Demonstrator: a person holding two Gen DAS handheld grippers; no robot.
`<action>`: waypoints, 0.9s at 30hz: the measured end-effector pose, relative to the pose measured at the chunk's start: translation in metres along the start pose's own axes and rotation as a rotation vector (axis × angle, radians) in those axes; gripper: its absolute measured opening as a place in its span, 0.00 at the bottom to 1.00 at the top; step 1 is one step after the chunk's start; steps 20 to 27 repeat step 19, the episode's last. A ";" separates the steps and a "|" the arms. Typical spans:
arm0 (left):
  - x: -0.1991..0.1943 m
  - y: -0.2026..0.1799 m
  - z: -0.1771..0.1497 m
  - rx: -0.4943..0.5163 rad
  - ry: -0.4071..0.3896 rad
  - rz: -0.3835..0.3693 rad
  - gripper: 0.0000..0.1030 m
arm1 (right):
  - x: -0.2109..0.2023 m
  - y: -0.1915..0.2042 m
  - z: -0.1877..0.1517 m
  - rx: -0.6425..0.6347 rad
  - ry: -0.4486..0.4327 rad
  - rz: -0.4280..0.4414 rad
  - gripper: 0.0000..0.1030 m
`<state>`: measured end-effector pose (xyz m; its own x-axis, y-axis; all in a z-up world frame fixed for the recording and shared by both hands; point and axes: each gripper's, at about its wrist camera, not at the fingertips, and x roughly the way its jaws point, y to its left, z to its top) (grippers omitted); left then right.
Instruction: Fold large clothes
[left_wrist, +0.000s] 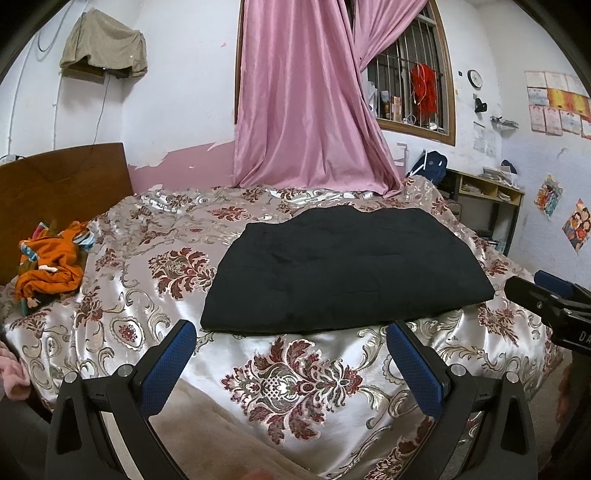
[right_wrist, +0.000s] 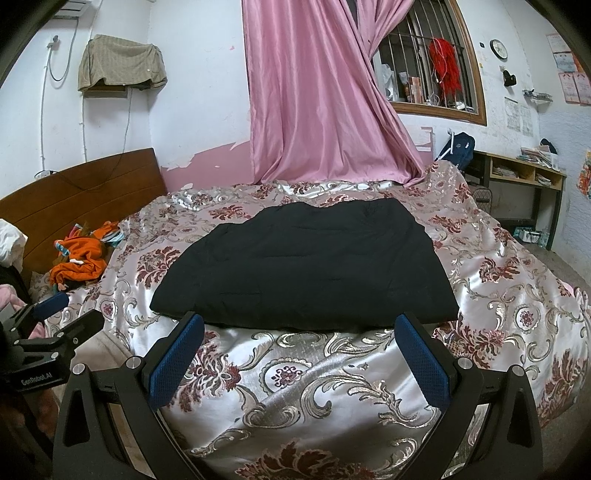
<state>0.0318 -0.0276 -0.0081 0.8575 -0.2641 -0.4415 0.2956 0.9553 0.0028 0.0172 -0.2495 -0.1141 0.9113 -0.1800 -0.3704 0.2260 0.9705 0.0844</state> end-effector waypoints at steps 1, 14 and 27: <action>0.001 0.001 0.000 0.000 0.000 0.001 1.00 | 0.000 0.000 0.001 -0.001 0.000 0.001 0.98; 0.000 0.003 -0.002 -0.006 -0.002 0.004 1.00 | 0.001 0.002 0.005 -0.004 -0.001 0.004 0.98; 0.001 0.005 -0.003 -0.013 0.005 0.010 1.00 | 0.002 0.002 0.005 -0.005 -0.001 0.005 0.98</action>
